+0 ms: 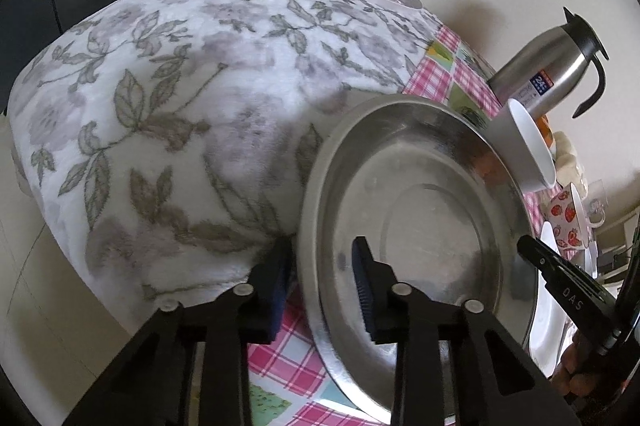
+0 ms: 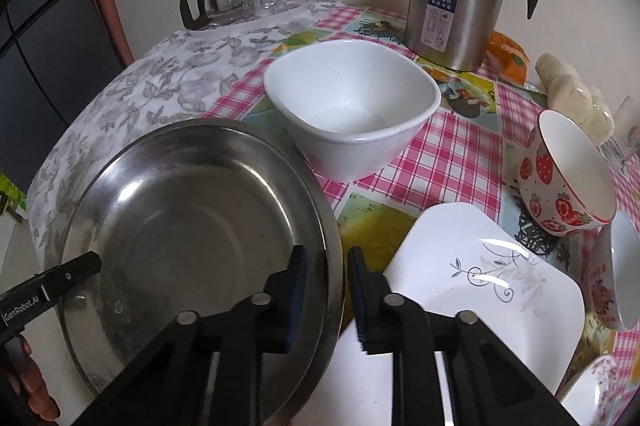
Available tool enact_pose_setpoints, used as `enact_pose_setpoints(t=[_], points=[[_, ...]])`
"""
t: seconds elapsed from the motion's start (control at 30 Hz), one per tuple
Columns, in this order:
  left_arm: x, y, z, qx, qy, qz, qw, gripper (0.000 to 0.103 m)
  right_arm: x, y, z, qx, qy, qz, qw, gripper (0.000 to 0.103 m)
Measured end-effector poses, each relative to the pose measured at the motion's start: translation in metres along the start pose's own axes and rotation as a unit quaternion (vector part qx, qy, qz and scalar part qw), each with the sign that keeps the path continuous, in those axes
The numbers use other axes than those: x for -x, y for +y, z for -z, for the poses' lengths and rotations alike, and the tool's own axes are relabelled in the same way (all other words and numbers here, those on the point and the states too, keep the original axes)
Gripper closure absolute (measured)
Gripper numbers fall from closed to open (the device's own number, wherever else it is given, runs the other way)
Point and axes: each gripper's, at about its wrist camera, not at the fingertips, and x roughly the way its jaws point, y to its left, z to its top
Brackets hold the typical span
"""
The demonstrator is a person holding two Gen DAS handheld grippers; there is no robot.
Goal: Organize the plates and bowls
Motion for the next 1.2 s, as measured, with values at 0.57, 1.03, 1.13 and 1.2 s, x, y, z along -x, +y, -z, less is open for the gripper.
enact_pose_setpoints(t=[0.57, 1.03, 1.13, 1.2], points=[[0.014, 0.013, 0.000, 0.021, -0.013, 0.015, 0.9996, 0.086, 0.019, 0.003, 0.012, -0.014, -0.009, -0.032, 0.999, 0.090], [0.052, -0.004, -0.002, 0.004, -0.040, 0.023, 0.9989, 0.086, 0.070, -0.011, 0.029, -0.051, -0.059, -0.069, 0.995, 0.090], [0.064, -0.018, -0.004, -0.012, -0.050, 0.028, 0.9983, 0.086, 0.085, -0.019, 0.032, -0.061, -0.080, -0.071, 0.992, 0.090], [0.073, -0.030, -0.005, -0.025, -0.059, 0.028, 0.9975, 0.086, 0.096, -0.026, 0.034, -0.067, -0.094, -0.069, 0.991, 0.090]])
